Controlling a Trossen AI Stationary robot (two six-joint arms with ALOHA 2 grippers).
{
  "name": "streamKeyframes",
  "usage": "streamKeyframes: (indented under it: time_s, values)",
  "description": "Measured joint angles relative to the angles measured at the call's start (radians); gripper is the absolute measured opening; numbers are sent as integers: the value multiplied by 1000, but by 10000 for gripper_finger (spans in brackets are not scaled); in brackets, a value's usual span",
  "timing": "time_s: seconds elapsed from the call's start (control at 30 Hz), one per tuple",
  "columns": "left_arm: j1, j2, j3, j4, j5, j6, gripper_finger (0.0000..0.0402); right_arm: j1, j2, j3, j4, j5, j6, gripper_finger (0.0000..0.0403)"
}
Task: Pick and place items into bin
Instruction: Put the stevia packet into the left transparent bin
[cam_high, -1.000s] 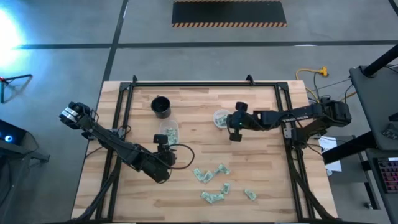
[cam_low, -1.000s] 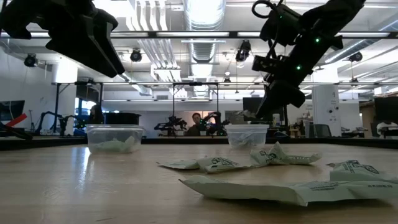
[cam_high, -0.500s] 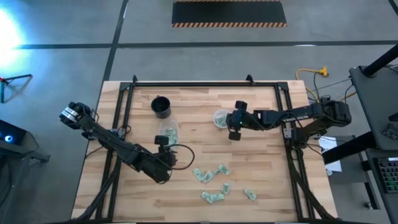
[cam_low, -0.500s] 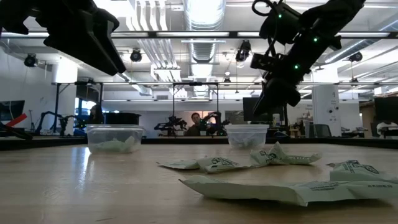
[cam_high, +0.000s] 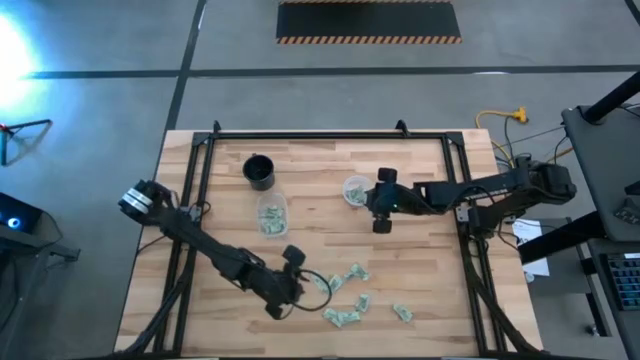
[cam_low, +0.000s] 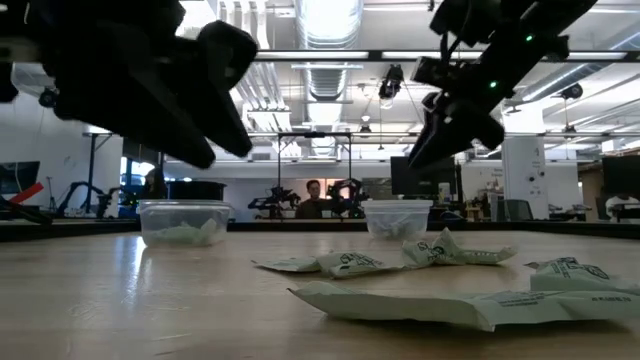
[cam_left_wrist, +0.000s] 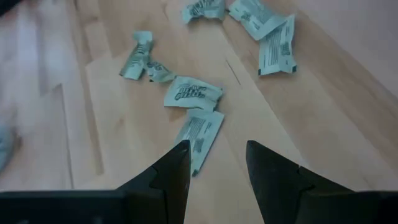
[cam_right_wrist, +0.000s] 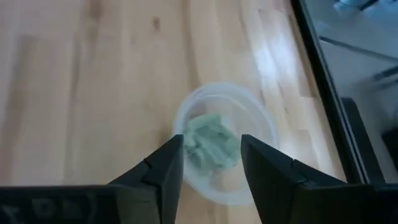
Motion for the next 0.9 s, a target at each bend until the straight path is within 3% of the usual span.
streamKeyframes:
  time_s: [0.13, 0.33, 0.67, 0.9]
  values:
    - [27, 72, 23, 41, 16, 1, 139, 60, -41, 0, -48, -48, 29, 143]
    - [128, 142, 61, 42, 183, -2, 139, 171, -75, 0, -49, -155, 87, 139]
    - [239, 126, 70, 29, 303, 17, 139, 362, -70, -3, -48, -155, 184, 138]
    - [315, 126, 78, 5, 474, -11, 139, 473, -67, -3, -40, -145, 247, 132]
